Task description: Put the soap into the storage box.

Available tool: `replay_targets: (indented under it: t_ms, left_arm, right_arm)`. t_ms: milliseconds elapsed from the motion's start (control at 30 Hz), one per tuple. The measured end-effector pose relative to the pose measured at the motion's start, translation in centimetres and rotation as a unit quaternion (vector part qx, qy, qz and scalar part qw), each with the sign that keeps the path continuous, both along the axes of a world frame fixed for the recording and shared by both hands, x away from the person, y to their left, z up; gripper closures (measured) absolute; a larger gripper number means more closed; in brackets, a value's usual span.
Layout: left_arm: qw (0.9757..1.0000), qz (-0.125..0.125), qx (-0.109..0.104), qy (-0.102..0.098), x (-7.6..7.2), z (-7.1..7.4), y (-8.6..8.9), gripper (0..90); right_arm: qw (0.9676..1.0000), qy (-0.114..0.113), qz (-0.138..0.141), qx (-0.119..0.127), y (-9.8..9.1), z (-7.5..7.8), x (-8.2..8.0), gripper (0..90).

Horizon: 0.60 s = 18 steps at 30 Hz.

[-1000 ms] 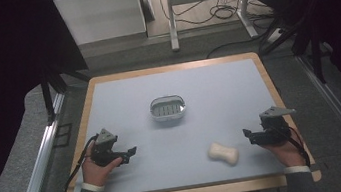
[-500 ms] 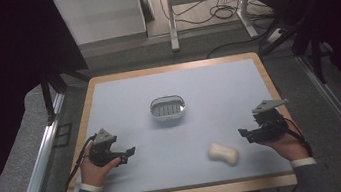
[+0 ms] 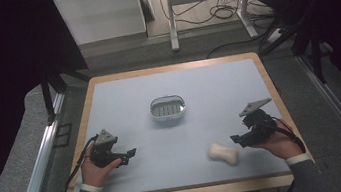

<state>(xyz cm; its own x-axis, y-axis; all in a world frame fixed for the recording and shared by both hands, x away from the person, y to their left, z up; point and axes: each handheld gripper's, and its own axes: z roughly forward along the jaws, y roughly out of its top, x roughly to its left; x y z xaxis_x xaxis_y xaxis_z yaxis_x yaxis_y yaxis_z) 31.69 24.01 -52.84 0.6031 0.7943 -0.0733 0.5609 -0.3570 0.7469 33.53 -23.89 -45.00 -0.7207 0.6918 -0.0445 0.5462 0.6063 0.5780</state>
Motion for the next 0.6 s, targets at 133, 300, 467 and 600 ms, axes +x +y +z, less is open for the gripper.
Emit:
replay_targets:
  t_ms: [133, 300, 467, 600]
  left_arm:
    - [1.0, 0.0, -0.001, -0.001, 0.0, 0.0, 0.0, 9.0]
    - [1.0, 0.0, 0.0, -0.001, 0.0, 0.0, 0.1, 8.7]
    - [1.0, 0.0, 0.001, 0.0, 0.1, 0.0, 0.0, 8.7]
    - [1.0, 0.0, 0.003, 0.002, 0.1, -0.1, -0.1, 8.5]
  right_arm:
    - [0.9998, 0.001, 0.016, -0.011, 0.7, -0.2, -0.2, 22.2]
    - [0.9997, 0.002, 0.024, -0.008, 1.0, -0.1, -0.3, 22.4]
    - [0.9993, 0.007, 0.033, -0.013, 1.4, -0.1, -0.4, 22.6]
    - [0.9985, 0.015, 0.049, -0.022, 2.5, -0.1, -0.5, 22.8]
